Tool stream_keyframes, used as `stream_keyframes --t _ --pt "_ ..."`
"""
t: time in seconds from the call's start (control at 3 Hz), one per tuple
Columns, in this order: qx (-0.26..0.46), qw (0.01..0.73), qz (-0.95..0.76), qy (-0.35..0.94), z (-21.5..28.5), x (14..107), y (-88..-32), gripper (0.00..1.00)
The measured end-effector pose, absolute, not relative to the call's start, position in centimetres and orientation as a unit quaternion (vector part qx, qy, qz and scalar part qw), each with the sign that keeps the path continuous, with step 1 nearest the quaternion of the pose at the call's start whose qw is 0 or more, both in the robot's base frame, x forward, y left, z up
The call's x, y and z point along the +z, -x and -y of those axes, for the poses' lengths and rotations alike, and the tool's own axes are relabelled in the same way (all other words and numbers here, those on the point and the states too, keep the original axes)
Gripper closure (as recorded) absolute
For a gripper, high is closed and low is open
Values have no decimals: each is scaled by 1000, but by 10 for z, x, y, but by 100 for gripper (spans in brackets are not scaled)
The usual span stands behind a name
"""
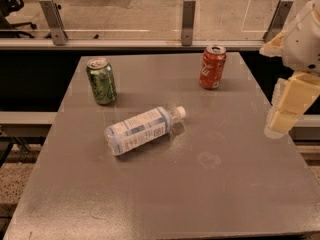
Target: Move blue plastic bottle near green can
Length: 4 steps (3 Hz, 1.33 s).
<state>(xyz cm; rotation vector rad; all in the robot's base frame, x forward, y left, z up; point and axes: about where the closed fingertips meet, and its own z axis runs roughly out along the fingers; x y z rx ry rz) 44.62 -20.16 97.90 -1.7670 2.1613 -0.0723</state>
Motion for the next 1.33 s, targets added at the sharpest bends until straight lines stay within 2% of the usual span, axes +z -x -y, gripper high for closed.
stream_keyframes --t 0.67,1.33 --pt "6 200 -699 687 134 964 -478 0" --pt "41 172 -641 747 53 918 -502 0"
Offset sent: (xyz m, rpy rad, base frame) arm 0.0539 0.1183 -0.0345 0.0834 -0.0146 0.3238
